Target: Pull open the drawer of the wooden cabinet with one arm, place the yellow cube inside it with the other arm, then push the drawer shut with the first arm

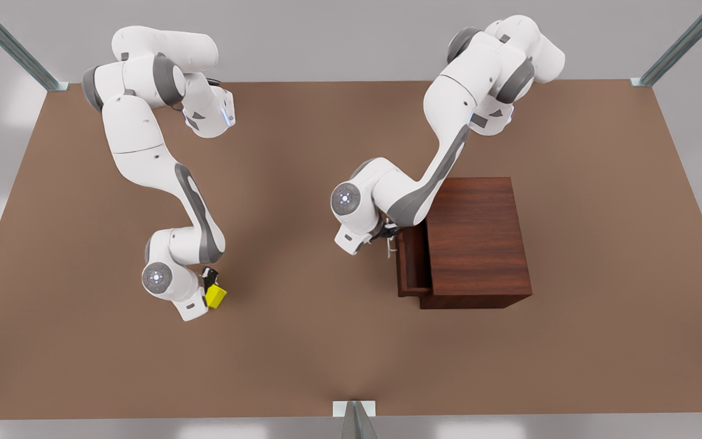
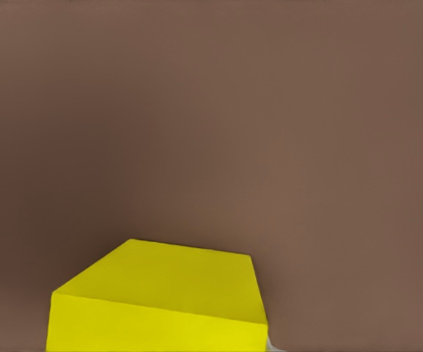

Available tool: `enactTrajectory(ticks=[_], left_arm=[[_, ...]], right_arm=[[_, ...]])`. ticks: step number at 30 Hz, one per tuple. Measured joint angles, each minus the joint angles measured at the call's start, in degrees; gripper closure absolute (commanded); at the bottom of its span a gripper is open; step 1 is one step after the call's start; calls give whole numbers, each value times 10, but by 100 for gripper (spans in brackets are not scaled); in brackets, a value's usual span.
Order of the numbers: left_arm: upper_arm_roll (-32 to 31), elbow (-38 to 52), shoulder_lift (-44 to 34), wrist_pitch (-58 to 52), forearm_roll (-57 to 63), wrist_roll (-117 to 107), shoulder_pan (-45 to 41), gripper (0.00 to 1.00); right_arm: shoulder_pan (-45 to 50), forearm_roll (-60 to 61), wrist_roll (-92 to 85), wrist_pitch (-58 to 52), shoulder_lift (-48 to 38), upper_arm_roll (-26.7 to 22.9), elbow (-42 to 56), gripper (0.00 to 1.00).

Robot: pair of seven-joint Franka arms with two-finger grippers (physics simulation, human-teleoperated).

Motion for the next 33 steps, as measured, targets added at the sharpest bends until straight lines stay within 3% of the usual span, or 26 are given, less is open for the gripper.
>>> enactTrajectory(ticks=[6, 12, 16, 19, 24, 25, 28, 31, 32, 33], left_arm=[[-2, 5, 3, 15, 0, -3, -18, 31], [-44, 56, -4, 20, -29, -18, -18, 31], [-47, 104, -56, 7, -109, -22, 97, 25], [-44, 107, -80, -38, -141, 7, 198, 0], [-37, 105, -139, -122, -117, 92, 321, 0], [-36, 97, -164, -137, -115, 109, 338, 0], [-22, -46, -280, -144, -113, 163, 358, 0], [-20, -69, -286, -145, -110, 210, 348, 0], [-20, -70, -279, -145, -110, 223, 337, 2], [-21, -70, -274, -145, -110, 235, 331, 44]], right_arm=[[0, 1, -1, -2, -6, 0, 3, 41], [4, 1, 0, -17, -15, 2, 27, 41], [6, 2, 7, -50, -29, 5, 65, 41], [6, 2, 24, -87, -44, 31, 104, 42], [41, -1, 85, -151, -60, 82, 165, 42], [54, -2, 100, -164, -60, 84, 177, 42], [99, -2, 152, -200, -58, 86, 221, 42], [143, -2, 207, -222, -47, 85, 258, 42], [157, -1, 226, -228, -39, 85, 275, 42], [167, -1, 245, -232, -34, 86, 286, 42]])
